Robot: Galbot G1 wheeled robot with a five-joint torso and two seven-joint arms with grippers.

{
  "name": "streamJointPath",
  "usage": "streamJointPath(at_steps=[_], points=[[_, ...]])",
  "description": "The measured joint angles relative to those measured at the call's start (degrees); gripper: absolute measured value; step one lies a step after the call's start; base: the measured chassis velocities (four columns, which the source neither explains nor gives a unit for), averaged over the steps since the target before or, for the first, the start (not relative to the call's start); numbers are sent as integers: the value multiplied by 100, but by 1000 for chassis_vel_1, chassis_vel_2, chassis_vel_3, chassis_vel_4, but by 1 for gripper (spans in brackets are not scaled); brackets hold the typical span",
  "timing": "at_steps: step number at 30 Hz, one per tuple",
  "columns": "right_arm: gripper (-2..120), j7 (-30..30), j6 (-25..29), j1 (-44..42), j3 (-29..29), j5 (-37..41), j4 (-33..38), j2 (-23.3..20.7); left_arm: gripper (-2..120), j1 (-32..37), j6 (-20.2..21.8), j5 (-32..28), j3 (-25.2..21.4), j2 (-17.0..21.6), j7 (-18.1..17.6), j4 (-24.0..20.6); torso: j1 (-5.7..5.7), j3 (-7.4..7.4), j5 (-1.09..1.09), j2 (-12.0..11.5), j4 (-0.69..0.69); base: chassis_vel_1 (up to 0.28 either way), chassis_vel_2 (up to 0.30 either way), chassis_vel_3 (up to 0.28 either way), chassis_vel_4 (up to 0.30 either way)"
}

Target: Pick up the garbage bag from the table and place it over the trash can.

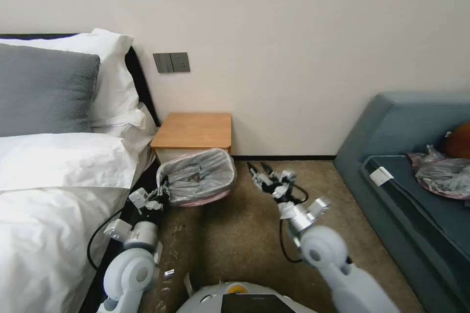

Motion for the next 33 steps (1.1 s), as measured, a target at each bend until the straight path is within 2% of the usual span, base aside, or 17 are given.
streamJointPath(at_steps=[2, 4, 5, 6, 8, 11, 13, 15, 17, 19, 21, 22, 24, 25, 29, 31, 33], points=[[80, 30, -78, 155, -6, 106, 136, -182, 5, 0, -15, 132, 40, 20, 29, 18, 0, 0, 1, 0, 0, 0, 0, 0, 0], [90, -10, -327, 573, -100, 289, 317, -623, 5, 0, -44, 439, 141, 73, 66, 62, 0, 0, 1, 0, 1, 0, 0, 0, 0], [90, -10, -327, 573, -100, 289, 317, -623, 5, 0, -44, 439, 141, 73, 66, 62, 0, 0, 1, 0, 1, 0, 0, 0, 0], [95, -58, -476, 786, -177, 378, 350, -843, 5, -6, -52, 545, 205, 107, 74, 79, 0, 0, 1, 0, 2, 0, 0, 0, 0], [99, -186, -956, 1783, -714, 679, 272, -1592, 5, -24, -96, 927, 429, 173, 144, 147, 0, 0, -2, 0, 1, 0, 0, 0, 0], [98, -251, -1231, 2492, -1235, 781, 160, -1835, 5, -7, -153, 1133, 515, 185, 223, 170, 0, 0, 2, 0, -1, 0, 0, 0, 0], [90, -239, -1439, 3866, -2402, 851, -33, -1984, 5, 29, -177, 1311, 654, 192, 271, 165, 0, 1, -3, 0, 5, 0, 0, 0, 0], [88, -226, -1468, 4046, -2591, 853, -60, -1975, 5, 30, -177, 1332, 668, 192, 272, 164, 0, 1, -2, 0, 5, 0, 0, 0, 0], [77, -200, -1577, 4746, -3372, 783, -209, -1865, 5, 30, -196, 1502, 728, 198, 329, 161, 0, 0, -1, 0, 2, 0, 0, 0, 0], [74, -211, -1606, 4922, -3591, 686, -268, -1825, 5, 31, -203, 1561, 739, 204, 354, 161, 0, 0, -1, 0, 1, 0, 0, 0, 0], [63, -347, -1733, 5441, -4173, 377, -400, -1708, 5, 36, -214, 1684, 753, 210, 393, 162, 0, 1, 0, 0, 0, 0, 0, 0, 0], [63, -347, -1733, 5441, -4173, 377, -400, -1708, 5, 36, -214, 1684, 753, 210, 393, 162, 0, 1, 0, 0, 0, 0, 0, 0, 0], [52, -528, -1905, 5882, -4660, 123, -488, -1609, 5, 47, -225, 1772, 754, 203, 422, 162, 0, 0, -1, 0, 2, 0, 0, 0, 0], [52, -528, -1905, 5882, -4660, 123, -488, -1609, 5, 47, -225, 1772, 754, 203, 422, 162, 0, 0, -1, 0, 2, 0, 0, 0, 0], [39, -692, -2069, 6129, -4941, -171, -588, -1528, 5, 61, -240, 1838, 749, 190, 440, 154, 0, 1, -1, 0, 1, 0, 0, 0, 0], [26, -905, -2280, 6316, -5202, -488, -694, -1477, 5, 87, -266, 1920, 731, 188, 481, 114, 0, 0, -1, 0, 1, 0, 0, 0, 0], [23, -976, -2316, 6344, -5257, -577, -726, -1474, 5, 94, -275, 1944, 728, 189, 495, 108, 0, 1, -1, 0, 1, 0, 0, 0, 0]])
